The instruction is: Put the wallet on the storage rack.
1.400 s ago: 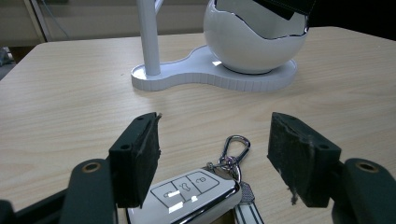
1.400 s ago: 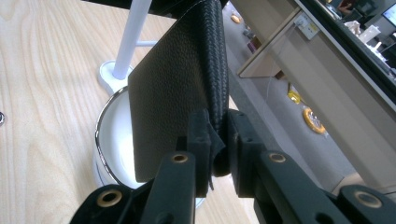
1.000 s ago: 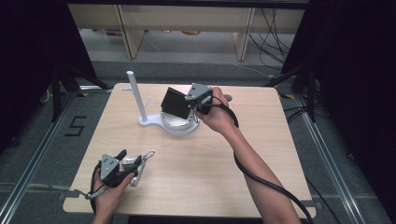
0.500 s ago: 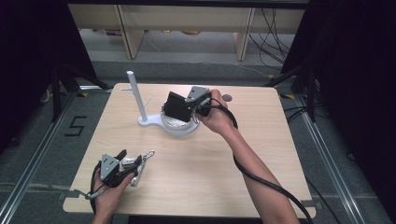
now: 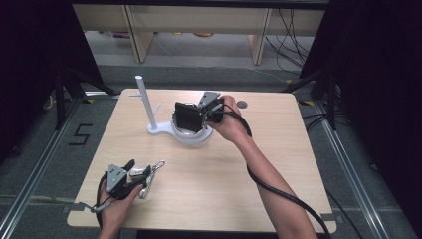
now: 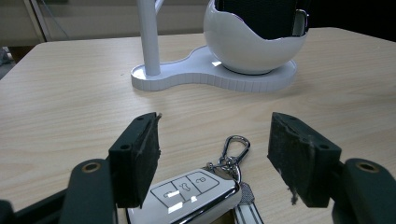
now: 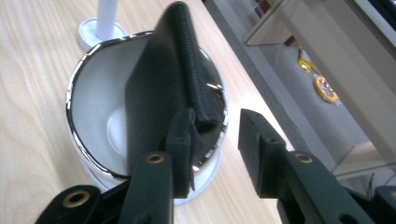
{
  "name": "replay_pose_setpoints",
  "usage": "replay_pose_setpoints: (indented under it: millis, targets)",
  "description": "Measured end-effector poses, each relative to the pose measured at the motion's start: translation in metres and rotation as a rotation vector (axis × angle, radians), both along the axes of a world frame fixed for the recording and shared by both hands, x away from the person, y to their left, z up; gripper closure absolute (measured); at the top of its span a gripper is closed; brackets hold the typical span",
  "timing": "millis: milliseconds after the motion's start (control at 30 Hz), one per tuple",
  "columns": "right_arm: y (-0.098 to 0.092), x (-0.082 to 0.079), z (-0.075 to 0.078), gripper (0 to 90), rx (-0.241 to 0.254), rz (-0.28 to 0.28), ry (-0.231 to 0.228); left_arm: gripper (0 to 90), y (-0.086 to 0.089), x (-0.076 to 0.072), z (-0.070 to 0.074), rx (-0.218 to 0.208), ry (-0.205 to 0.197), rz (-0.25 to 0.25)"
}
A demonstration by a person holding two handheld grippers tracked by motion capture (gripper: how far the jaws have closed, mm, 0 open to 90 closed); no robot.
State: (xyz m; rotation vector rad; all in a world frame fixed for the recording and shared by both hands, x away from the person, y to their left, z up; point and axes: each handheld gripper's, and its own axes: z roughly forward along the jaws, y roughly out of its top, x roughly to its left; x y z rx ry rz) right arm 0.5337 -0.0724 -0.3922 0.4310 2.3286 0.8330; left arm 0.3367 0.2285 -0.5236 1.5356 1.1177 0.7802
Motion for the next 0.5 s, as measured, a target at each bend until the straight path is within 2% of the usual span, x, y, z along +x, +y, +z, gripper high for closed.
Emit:
replay_pose_setpoints:
  millis: [200, 233, 267, 300, 367, 433, 500]
  targets:
    - [-0.012, -0.009, 0.007, 62.6, 0.040, -0.035, 0.007, 33.2, 0.001, 0.000, 0.000, 0.001, 0.001, 0.001]
    - [-0.022, -0.013, 0.008, 63.0, 0.041, -0.037, -0.006, 33.2, 0.001, -0.001, 0.001, 0.002, 0.007, 0.004]
    - [-0.025, -0.016, 0.007, 63.3, 0.056, -0.056, 0.012, 33.1, 0.001, -0.001, 0.001, 0.002, 0.007, 0.004]
    - [-0.031, -0.018, 0.006, 63.4, 0.055, -0.051, 0.000, 33.1, 0.001, -0.001, 0.001, 0.002, 0.006, 0.004]
    - [-0.037, -0.021, 0.004, 63.4, 0.066, -0.059, 0.011, 33.1, 0.001, -0.001, 0.001, 0.003, 0.008, 0.004]
    - [-0.055, -0.034, -0.004, 63.1, 0.123, -0.098, 0.047, 33.1, 0.001, -0.001, 0.000, -0.001, 0.005, 0.007]
    - [-0.067, -0.042, -0.011, 62.2, 0.148, -0.102, 0.065, 32.9, 0.001, -0.001, 0.000, -0.003, 0.004, 0.011]
